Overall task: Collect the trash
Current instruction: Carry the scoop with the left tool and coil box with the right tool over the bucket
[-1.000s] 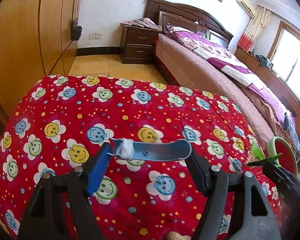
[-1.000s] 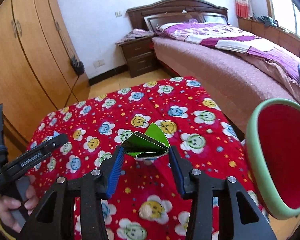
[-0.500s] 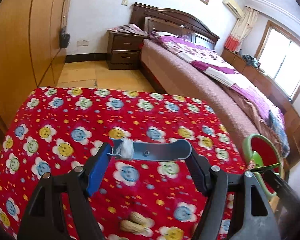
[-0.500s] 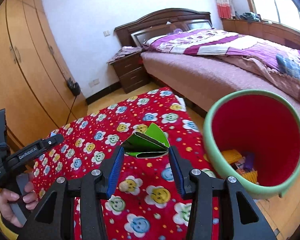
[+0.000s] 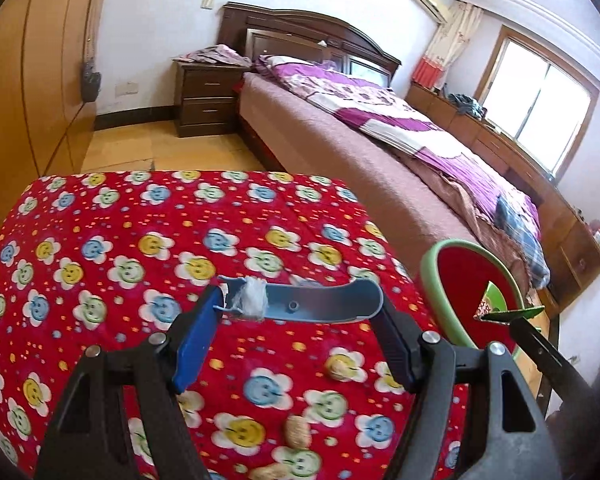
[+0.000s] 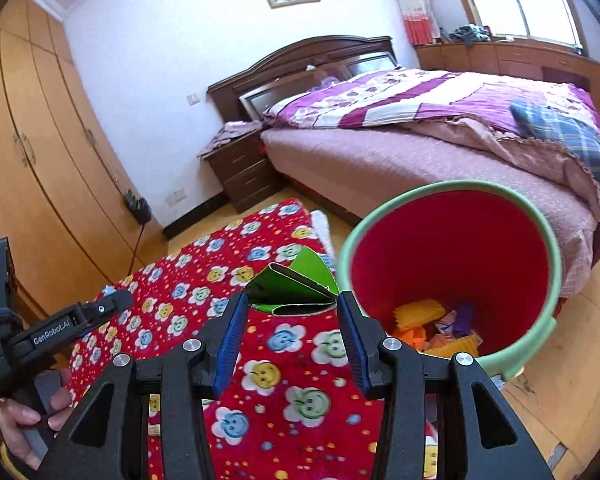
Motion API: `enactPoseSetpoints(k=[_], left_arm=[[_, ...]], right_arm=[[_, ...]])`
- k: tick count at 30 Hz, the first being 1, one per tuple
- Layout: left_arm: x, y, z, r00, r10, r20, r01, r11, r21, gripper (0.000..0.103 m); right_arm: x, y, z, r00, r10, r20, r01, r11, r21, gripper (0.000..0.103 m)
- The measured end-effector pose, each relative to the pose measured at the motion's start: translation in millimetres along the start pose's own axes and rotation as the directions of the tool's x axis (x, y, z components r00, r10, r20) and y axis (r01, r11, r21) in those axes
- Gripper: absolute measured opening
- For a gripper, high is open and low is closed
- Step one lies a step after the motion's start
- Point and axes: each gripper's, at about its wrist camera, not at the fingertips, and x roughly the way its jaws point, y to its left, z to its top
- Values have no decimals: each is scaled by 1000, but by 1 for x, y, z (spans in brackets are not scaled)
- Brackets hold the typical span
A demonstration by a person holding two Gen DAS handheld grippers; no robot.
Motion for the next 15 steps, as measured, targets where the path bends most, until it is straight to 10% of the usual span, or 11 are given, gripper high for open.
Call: enactPoseSetpoints(k=[15], left_arm=[[12,-79,-13,991,-134,-14,134,986,99,74]], right_arm=[[-29,-75,-2,996,-73,46,66,988,142,47]])
